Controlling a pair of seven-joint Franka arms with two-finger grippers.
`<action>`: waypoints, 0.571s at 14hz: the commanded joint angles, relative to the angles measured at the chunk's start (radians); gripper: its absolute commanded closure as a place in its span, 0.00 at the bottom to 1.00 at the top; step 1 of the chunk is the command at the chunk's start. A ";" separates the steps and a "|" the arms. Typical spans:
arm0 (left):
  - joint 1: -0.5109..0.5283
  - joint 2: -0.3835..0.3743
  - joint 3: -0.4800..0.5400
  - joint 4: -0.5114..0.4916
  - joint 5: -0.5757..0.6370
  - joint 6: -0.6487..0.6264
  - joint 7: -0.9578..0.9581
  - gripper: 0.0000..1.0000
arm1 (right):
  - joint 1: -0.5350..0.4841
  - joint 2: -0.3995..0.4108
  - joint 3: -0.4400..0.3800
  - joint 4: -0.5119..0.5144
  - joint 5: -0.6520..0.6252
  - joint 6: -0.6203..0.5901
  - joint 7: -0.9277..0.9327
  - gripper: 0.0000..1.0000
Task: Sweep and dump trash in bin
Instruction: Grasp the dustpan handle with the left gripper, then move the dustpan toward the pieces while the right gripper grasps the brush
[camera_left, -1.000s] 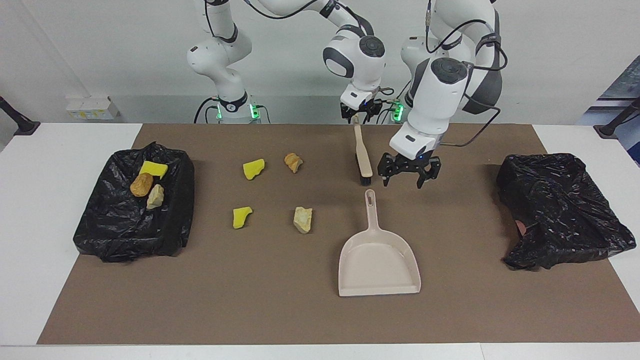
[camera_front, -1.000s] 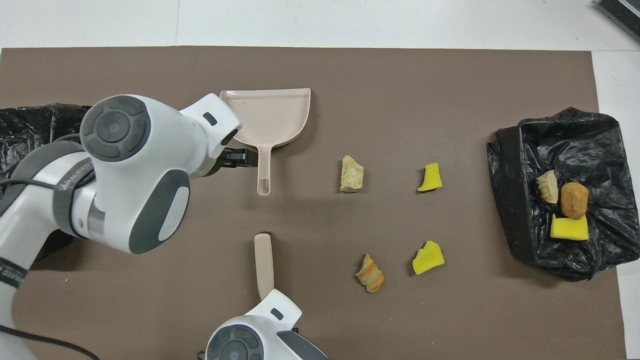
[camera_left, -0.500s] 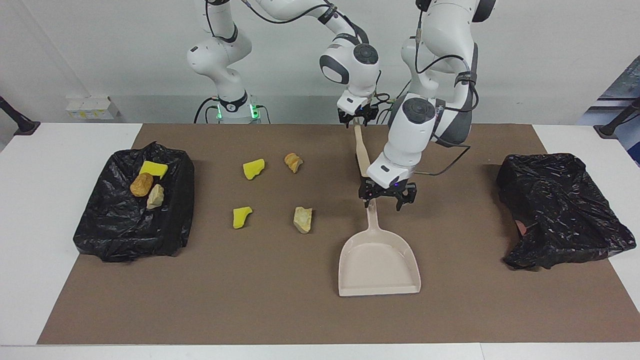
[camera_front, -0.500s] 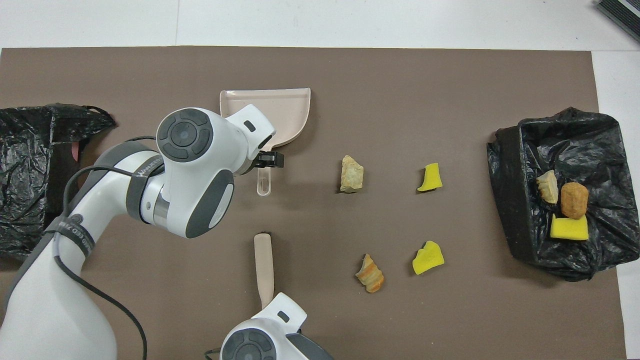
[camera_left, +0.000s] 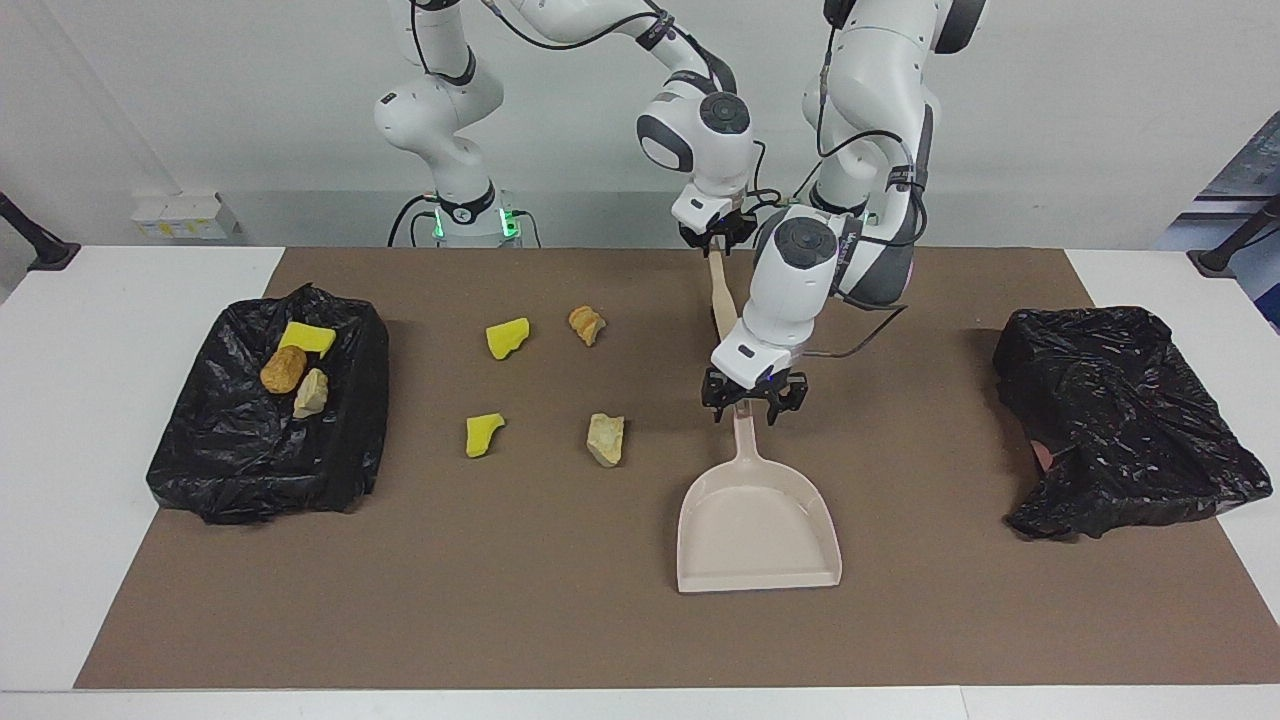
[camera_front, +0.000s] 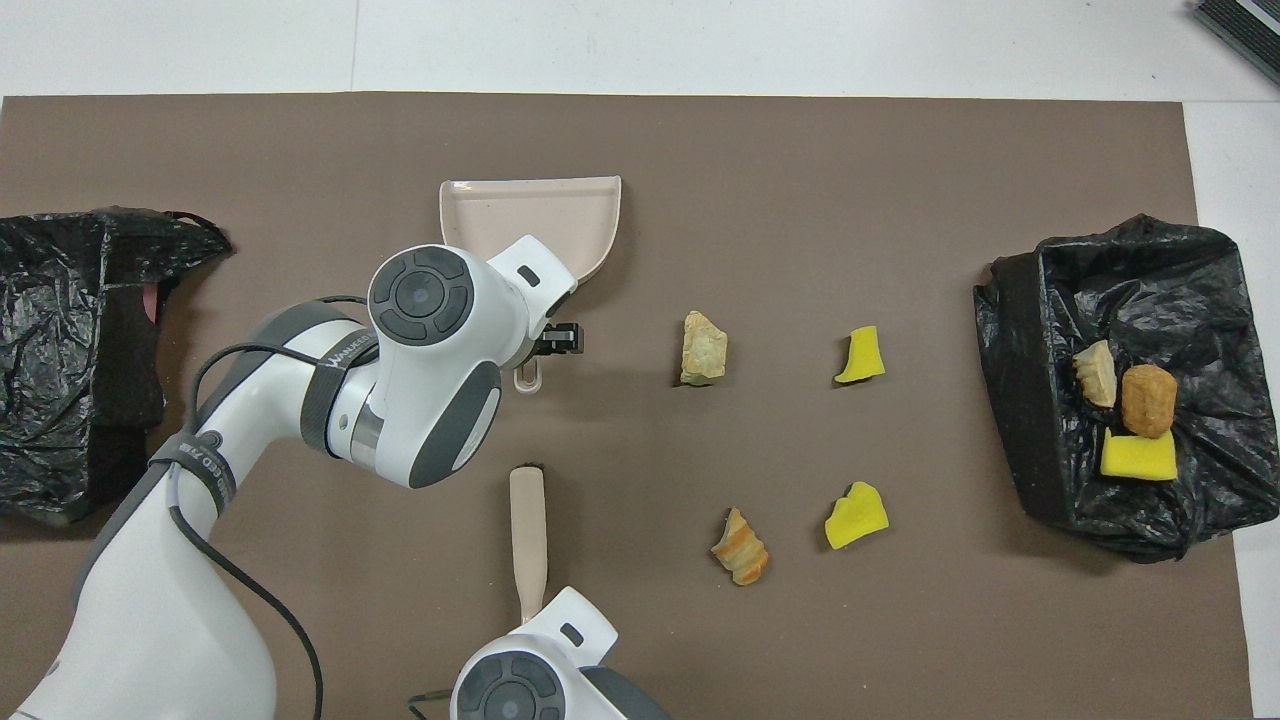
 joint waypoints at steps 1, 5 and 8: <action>-0.020 -0.022 0.017 -0.036 0.020 0.026 -0.023 0.70 | 0.005 -0.032 -0.002 -0.025 0.012 0.007 0.034 1.00; -0.012 -0.017 0.017 0.001 0.073 0.022 -0.011 1.00 | 0.005 -0.110 -0.008 -0.026 -0.014 -0.087 0.115 1.00; -0.004 -0.040 0.026 0.007 0.078 0.008 0.030 1.00 | -0.055 -0.295 -0.009 -0.142 -0.028 -0.202 0.110 1.00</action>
